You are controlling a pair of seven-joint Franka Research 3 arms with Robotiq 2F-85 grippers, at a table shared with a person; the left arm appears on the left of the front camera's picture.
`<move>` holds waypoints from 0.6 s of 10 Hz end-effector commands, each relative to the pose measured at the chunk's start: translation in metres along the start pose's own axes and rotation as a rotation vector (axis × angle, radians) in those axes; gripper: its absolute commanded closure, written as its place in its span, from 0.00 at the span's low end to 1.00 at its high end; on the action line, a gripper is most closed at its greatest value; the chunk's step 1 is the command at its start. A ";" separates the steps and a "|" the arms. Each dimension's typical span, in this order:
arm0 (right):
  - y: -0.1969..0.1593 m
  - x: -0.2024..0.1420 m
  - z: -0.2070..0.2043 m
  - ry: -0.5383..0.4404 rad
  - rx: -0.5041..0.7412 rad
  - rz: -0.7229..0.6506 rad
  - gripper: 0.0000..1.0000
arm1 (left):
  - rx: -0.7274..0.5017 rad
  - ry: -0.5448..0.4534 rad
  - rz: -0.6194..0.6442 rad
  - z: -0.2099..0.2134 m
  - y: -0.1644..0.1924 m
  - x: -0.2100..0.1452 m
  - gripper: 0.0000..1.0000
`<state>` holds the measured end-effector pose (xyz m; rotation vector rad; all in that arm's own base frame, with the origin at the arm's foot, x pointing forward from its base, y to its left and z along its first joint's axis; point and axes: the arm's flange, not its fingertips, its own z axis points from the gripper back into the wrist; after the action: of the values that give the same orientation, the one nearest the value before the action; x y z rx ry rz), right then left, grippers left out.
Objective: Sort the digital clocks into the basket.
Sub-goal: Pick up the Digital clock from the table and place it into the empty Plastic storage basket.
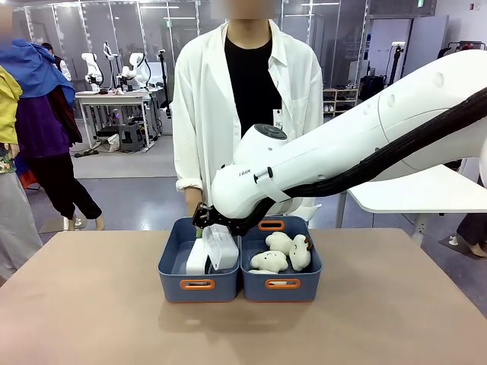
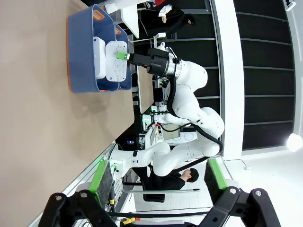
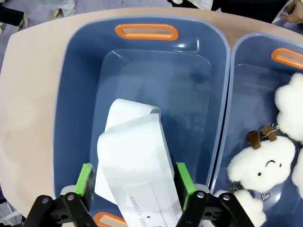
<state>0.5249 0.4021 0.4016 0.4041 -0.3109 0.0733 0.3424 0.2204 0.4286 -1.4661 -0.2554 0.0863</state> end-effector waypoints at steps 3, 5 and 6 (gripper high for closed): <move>0.011 -0.002 0.010 -0.021 -0.017 -0.031 0.00 | 0.022 -0.004 0.015 0.000 -0.004 -0.004 0.00; 0.007 -0.004 0.020 -0.040 0.013 -0.029 0.00 | 0.022 -0.004 0.015 0.000 -0.004 -0.004 0.00; 0.002 -0.006 0.025 -0.036 0.039 -0.019 0.00 | 0.022 -0.004 0.015 0.000 -0.004 -0.004 0.00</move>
<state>0.5227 0.4010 0.4208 0.4193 -0.3354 0.0706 0.3424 0.2204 0.4286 -1.4661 -0.2553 0.0863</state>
